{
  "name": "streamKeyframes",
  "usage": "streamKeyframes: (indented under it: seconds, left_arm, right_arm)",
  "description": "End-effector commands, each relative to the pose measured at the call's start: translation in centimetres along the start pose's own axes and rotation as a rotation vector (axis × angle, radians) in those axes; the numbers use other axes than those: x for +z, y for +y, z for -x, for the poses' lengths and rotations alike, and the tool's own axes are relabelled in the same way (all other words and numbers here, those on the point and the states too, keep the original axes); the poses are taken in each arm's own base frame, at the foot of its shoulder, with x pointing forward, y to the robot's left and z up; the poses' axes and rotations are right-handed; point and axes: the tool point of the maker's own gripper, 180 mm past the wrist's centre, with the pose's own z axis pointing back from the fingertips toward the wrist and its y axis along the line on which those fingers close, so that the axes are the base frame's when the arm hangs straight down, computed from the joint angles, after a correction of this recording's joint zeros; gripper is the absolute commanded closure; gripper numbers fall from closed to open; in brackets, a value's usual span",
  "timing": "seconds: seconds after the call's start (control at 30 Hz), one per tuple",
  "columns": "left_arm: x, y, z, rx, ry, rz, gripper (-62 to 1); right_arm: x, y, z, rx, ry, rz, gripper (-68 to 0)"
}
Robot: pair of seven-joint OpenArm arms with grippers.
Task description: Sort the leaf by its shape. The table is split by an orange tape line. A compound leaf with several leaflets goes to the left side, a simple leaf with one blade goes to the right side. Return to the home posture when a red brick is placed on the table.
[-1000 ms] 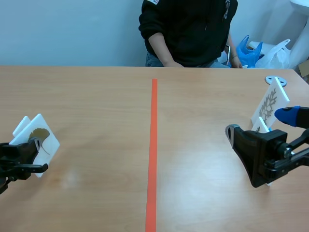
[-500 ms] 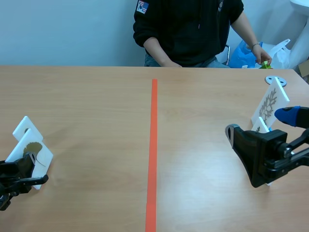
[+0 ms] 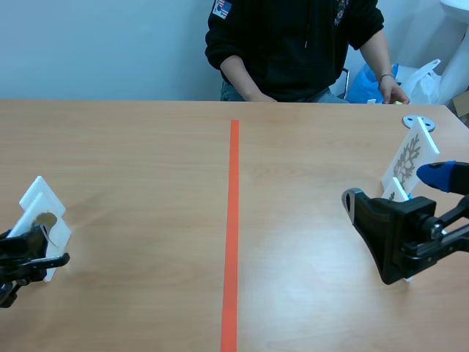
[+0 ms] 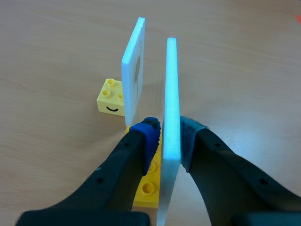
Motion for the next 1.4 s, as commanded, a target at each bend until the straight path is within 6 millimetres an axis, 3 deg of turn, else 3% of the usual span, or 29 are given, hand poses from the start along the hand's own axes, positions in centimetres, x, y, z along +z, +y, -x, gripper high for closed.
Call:
streamKeyframes:
  seconds: [0.0, 0.13, 0.3, 0.43, 0.6, 0.7, 0.87, 1.0, 1.17, 1.37]
  left_arm:
    - [-0.2, 0.0, -1.5, 0.001, -0.049, 0.004, -22.5]
    - [-0.2, 0.0, -1.9, 0.001, -0.07, 0.004, -34.8]
    - [0.0, -0.2, -2.9, 0.0, -0.094, 0.015, -38.0]
    - [0.6, -0.5, -5.5, -0.008, -0.156, 0.027, -39.2]
    - [1.8, -1.8, -10.0, -0.032, -0.261, 0.083, -53.5]
    - [3.0, -4.0, -12.1, -0.04, -0.296, 0.188, -62.3]
    - [5.7, -9.7, -13.3, -0.062, -0.247, 0.454, -62.3]
    - [7.7, -13.0, -13.1, -0.115, -0.163, 0.591, -62.3]
    - [9.2, -14.9, -12.7, -0.141, -0.067, 0.646, -62.3]
    - [9.8, -15.8, -11.6, -0.149, 0.007, 0.672, -62.3]
  right_arm:
    - [0.0, -0.3, -1.0, 0.006, -0.036, 0.007, -67.9]
    - [0.0, -0.3, -1.0, 0.006, -0.036, 0.007, -67.9]
    - [0.0, -0.3, -1.0, 0.006, -0.036, 0.007, -67.9]
    - [0.0, -0.3, -1.0, 0.006, -0.036, 0.007, -67.9]
    - [0.0, -0.3, -1.0, 0.006, -0.036, 0.007, -67.9]
    - [0.0, -0.3, -1.0, 0.006, -0.036, 0.007, -67.9]
    - [0.0, -0.3, -1.0, 0.006, -0.036, 0.007, -67.9]
    - [0.0, -0.4, -1.0, 0.006, -0.036, 0.008, -67.9]
    - [0.0, -0.4, -1.0, 0.006, -0.037, 0.009, -67.9]
    - [0.0, -0.4, -1.1, 0.0, -0.04, 0.008, -67.9]
